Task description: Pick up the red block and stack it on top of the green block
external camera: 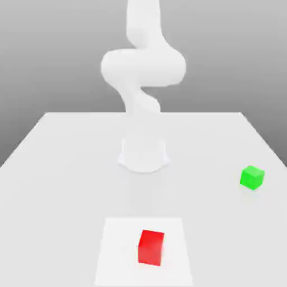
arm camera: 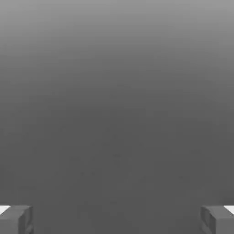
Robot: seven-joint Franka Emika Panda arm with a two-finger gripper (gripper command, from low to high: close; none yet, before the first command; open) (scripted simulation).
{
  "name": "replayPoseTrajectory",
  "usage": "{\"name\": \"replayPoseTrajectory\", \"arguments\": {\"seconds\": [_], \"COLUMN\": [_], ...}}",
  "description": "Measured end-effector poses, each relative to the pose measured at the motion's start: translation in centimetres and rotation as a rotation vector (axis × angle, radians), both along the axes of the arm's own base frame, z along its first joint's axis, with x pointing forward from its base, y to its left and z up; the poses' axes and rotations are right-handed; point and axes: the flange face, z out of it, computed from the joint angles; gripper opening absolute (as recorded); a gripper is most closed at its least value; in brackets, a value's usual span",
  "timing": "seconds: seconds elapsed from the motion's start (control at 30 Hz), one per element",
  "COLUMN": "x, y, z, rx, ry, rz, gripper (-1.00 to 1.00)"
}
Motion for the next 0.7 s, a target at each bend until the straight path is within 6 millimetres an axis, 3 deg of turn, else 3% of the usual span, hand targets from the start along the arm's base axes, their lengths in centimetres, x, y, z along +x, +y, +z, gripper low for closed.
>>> {"name": "replayPoseTrajectory", "arguments": {"seconds": [0.17, 0.33, 0.5, 0.7], "x": [4.8, 7.7, 9.0, 8.5], "y": [0.3, 0.7, 1.1, 1.5], "z": [-8.1, -16.5, -25.1, -35.2], "rx": [-0.134, -0.245, -0.336, -0.416], "ry": [0.131, 0.254, 0.37, 0.498], "rz": [0.185, 0.381, 0.591, 0.86], "gripper": [0.0, 0.0, 0.0, 0.0]}}
